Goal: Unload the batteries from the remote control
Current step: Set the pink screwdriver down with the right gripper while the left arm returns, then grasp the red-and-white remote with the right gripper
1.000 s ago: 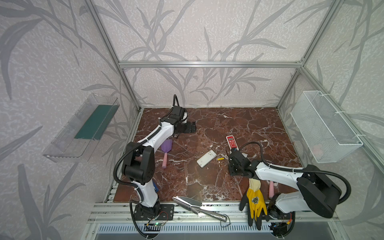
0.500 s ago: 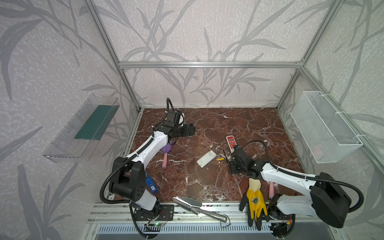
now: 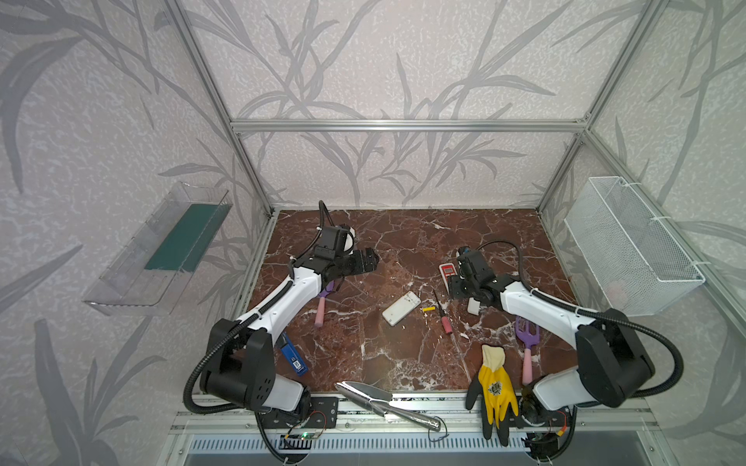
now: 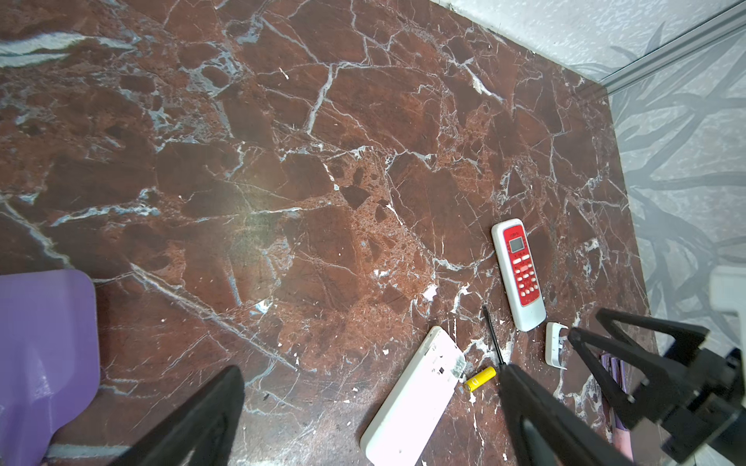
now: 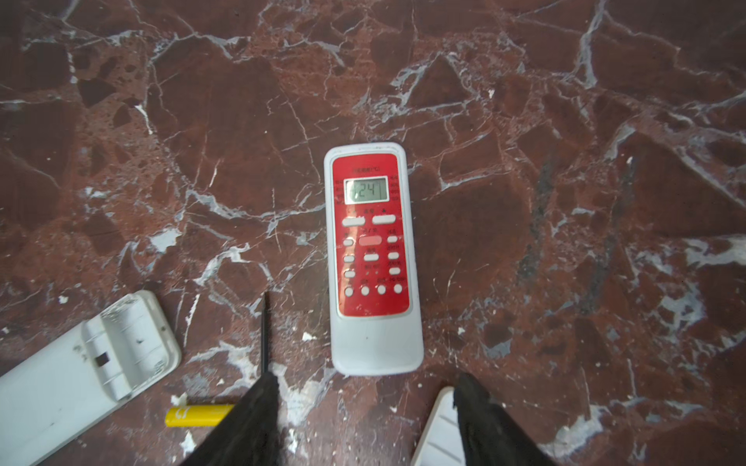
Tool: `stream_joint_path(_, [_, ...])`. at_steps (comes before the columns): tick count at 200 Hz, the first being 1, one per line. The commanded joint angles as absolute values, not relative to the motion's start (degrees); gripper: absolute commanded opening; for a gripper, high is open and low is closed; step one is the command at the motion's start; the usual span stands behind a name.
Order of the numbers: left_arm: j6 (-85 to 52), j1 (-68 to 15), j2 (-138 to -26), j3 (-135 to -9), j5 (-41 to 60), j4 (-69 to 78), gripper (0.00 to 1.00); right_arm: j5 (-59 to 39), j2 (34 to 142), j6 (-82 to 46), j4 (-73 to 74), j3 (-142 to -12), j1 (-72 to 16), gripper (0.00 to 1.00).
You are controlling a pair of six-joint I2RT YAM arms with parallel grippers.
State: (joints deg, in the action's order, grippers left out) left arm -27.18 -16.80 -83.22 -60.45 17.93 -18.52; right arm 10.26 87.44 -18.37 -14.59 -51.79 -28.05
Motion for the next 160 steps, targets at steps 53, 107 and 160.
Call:
stream_joint_path(53, [-27.68, -16.97, -82.53, -60.90, 21.04, -16.53, 1.00, 6.95, 101.84, -12.92, -12.72, -60.18, -24.49, 0.75])
stream_joint_path(107, [-28.94, -16.98, -83.05, -60.04, 20.83, -13.32, 0.99, 6.66, 107.65, -12.61, -14.55, -62.75, -24.02, 0.75])
stream_joint_path(160, [-25.76, -17.04, -81.04, -57.21, 18.21, -10.24, 0.99, 5.81, 107.60, -12.88, -13.80, -61.18, -24.03, 0.60])
